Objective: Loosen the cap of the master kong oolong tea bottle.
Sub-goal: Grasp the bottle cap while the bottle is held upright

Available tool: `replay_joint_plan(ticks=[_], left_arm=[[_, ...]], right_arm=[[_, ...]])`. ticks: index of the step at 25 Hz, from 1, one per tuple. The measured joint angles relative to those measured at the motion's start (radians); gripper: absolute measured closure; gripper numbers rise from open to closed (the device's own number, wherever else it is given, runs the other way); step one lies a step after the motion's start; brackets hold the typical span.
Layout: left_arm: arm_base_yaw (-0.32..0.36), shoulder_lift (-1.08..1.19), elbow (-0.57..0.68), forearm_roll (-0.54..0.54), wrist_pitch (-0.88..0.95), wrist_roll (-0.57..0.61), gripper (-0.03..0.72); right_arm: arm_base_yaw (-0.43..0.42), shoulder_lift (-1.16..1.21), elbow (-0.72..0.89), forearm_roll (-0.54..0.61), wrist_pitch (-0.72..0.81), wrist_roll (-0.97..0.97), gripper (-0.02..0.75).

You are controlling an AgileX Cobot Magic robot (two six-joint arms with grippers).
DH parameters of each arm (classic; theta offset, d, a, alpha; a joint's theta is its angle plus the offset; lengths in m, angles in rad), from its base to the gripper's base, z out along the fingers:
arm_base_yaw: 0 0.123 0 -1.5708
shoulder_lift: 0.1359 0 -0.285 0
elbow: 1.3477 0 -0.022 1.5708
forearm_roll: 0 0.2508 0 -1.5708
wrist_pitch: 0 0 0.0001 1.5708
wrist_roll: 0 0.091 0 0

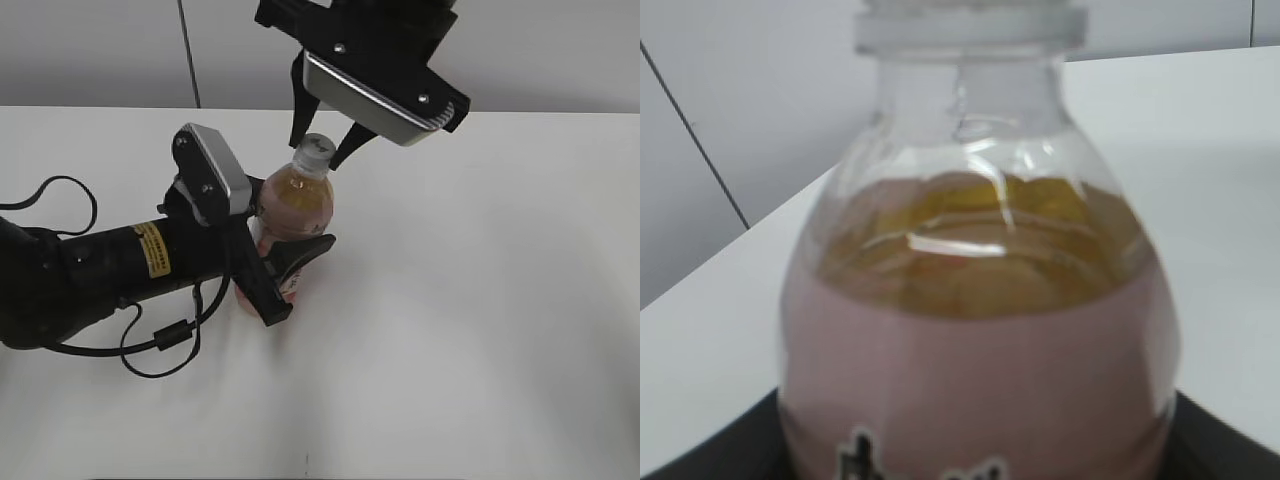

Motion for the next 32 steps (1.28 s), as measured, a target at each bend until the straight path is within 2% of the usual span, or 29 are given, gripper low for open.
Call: replay_joint_plan(ticks=[8,11,18,20,25,29,32], left_arm=[[-0.002,0.0,0.0,-0.008,-0.039,-0.011,0.268],[-0.002,0.0,0.0,-0.007,-0.033,-0.011,0.268],[-0.002,0.0,0.0,-0.004,-0.03,-0.011,0.268],[-0.002,0.0,0.0,-0.004,-0.03,-0.011,0.268],[-0.002,0.0,0.0,-0.002,-0.03,-0.011,0.268],[-0.002,0.0,0.0,0.001,-0.03,-0.011,0.268],[-0.002,0.0,0.0,0.003,-0.03,-0.011,0.268]], right_arm=[[0.0,0.005,-0.058,-0.01,0.03,-0.006,0.478],[-0.001,0.001,-0.065,-0.025,0.029,-0.006,0.548],[-0.002,-0.004,-0.066,-0.037,0.029,0.028,0.565],[-0.002,-0.006,-0.069,-0.05,0.029,0.083,0.546],[-0.002,-0.043,-0.103,-0.069,0.029,0.266,0.437],[-0.002,-0.094,-0.113,-0.05,0.029,0.528,0.403],[-0.002,-0.125,-0.115,-0.003,0.029,0.832,0.391]])
